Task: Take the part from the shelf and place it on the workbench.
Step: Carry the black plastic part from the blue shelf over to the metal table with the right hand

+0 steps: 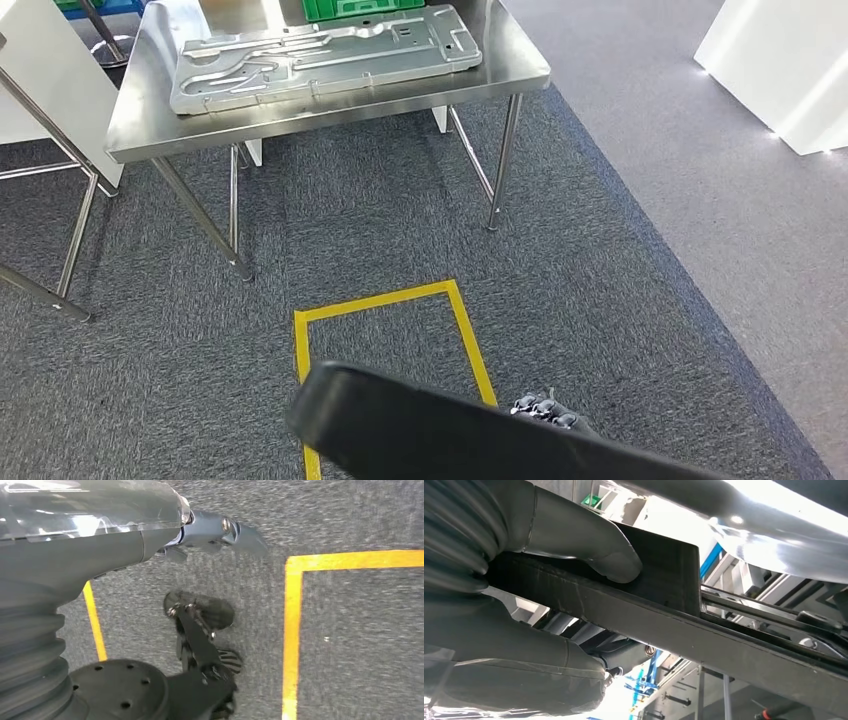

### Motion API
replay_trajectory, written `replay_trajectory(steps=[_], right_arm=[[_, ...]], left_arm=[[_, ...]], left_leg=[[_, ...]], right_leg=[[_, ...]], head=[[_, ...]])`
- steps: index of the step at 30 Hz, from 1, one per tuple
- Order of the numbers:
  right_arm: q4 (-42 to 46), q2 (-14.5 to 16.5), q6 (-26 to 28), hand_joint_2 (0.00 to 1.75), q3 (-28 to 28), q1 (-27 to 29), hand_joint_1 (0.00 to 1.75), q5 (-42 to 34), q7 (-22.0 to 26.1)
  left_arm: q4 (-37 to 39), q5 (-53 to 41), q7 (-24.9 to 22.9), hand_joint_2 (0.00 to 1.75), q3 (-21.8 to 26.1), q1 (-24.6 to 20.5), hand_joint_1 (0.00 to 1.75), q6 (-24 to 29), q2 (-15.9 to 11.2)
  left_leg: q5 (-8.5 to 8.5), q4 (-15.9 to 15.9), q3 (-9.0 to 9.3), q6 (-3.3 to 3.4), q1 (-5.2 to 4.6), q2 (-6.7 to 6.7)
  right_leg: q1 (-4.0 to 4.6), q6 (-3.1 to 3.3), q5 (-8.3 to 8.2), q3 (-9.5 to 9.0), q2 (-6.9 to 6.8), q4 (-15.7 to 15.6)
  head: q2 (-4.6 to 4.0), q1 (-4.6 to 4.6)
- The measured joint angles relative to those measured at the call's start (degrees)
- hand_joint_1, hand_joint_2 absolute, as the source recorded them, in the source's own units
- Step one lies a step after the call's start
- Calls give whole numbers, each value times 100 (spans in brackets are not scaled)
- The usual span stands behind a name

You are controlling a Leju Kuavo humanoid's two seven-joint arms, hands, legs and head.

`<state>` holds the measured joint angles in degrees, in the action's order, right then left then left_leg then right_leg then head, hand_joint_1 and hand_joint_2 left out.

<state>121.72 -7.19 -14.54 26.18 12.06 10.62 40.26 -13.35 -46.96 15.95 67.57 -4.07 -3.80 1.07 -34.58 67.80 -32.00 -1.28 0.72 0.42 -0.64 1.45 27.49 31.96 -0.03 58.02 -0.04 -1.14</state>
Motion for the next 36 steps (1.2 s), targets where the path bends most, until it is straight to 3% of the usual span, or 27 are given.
replay_trajectory(steps=[2,3,4,6,7,8,10,12,14,16,17,18,19,21,23,25,28,30,32,33,34,36], right_arm=[[0,7,-10,175,-1,4,175,16,0],[0,9,-15,175,-1,6,175,27,0],[0,13,-21,175,-1,7,175,39,0],[-1,29,-44,175,-1,5,175,64,1],[-4,37,-61,175,0,4,175,69,1],[-6,45,-78,175,0,0,175,71,0],[-10,52,-99,175,-1,-4,175,61,-3],[-10,54,-103,175,-7,-11,175,39,-4],[-10,54,-104,175,-23,-13,175,13,-2],[-13,54,-103,175,-48,9,175,-3,0],[-15,55,-101,175,-59,27,175,-5,-1],[-15,56,-98,175,-68,43,175,14,-1],[-15,60,-93,175,-81,59,175,76,-1],[-18,69,-85,175,-120,89,175,240,-2],[-40,74,-66,175,-178,108,175,337,-4],[-78,56,14,175,-227,83,175,293,-7],[-139,-39,171,175,-249,-77,175,98,-7],[-186,-115,207,175,-254,-198,175,-17,-3],[-244,-177,186,175,-256,-288,175,-100,-3],[-272,-198,167,175,-256,-317,175,-126,-4],[-302,-216,138,175,-256,-351,175,-153,-4],[-349,-242,67,175,-256,-454,175,-237,-4]], left_arm=[[0,-5,-1,175,-1,14,0,-1,0],[0,-7,-1,175,-1,24,0,-1,0],[0,-8,-2,175,-1,32,0,-1,-1],[-1,-8,-2,175,-1,42,0,-1,-13],[-1,-11,-2,175,-1,44,0,-1,-19],[-1,-14,-3,175,-1,46,0,0,-26],[-1,-21,-6,175,-1,53,0,1,-36],[-2,-22,-7,175,-1,52,0,2,-40],[-2,-23,-6,175,-1,34,0,2,-38],[-2,-23,-4,175,-1,26,0,2,-37],[-2,-23,-4,175,-1,29,0,2,-34],[-2,-23,-5,175,0,35,0,2,-32],[-2,-25,-4,175,1,41,0,2,-26],[-2,-28,-3,175,2,48,0,2,-13],[-2,-33,-1,175,2,17,0,1,-7],[-2,-40,1,175,2,-20,0,-3,-8],[-2,-46,-5,175,3,-33,0,-13,-8],[-2,-43,-13,175,10,-56,0,-15,-10],[-2,-31,-23,175,30,-59,0,-16,-14],[-2,-26,-27,175,40,-48,0,-16,-15],[-2,-22,-31,175,51,-33,0,-15,-15],[-2,-16,-34,175,69,-11,0,-9,-16]], left_leg=[[-204,568,-446,-10,1,-1],[-150,583,-549,-2,0,-2],[33,389,-551,20,-4,-3],[573,-317,-387,105,-34,-6],[700,-591,-324,143,-62,-9],[770,-753,-280,181,-89,-13],[738,-838,-238,241,-115,-28],[796,-926,-102,301,-86,-39],[779,-986,21,345,-57,-40],[733,-995,67,361,-54,-42],[701,-994,90,356,-51,-44],[664,-993,126,342,-45,-47],[621,-992,178,322,-34,-50],[527,-993,303,255,-7,-96],[451,-990,359,172,3,-158],[431,-965,381,97,-5,-195],[345,-773,336,26,6,-162],[97,-216,15,3,11,-107],[-152,509,-488,0,8,-90],[-145,687,-659,9,7,-88],[-13,652,-728,29,3,-87],[500,26,-572,111,-25,-73]], right_leg=[[18,18,78,-76,18,1],[29,20,122,-131,30,1],[40,16,170,-201,40,1],[58,-2,275,-350,45,-2],[60,-23,318,-399,51,-3],[56,-55,359,-426,57,-10],[51,-131,378,-469,69,35],[50,-190,411,-499,57,182],[37,-237,607,-298,44,598],[7,-295,900,156,40,1251],[-13,-323,970,371,38,1484],[-31,-350,921,502,36,1544],[-49,-369,739,530,33,1404],[-88,-406,190,364,86,739],[-85,-374,18,221,180,247],[-64,-275,64,204,194,160],[-68,-148,17,94,105,121],[-48,-80,62,25,21,107],[-14,-39,125,-21,-58,106],[3,-31,160,-53,-85,106],[19,-30,200,-100,-104,107],[46,-36,287,-224,-128,105]], head=[[0,-3],[0,-3],[0,-3],[0,6],[0,11],[0,14],[0,15],[0,23],[1,40],[1,52],[0,54],[0,54],[0,55],[0,56],[0,63],[0,63],[1,51],[0,42],[0,38],[0,37],[0,37],[0,37]])
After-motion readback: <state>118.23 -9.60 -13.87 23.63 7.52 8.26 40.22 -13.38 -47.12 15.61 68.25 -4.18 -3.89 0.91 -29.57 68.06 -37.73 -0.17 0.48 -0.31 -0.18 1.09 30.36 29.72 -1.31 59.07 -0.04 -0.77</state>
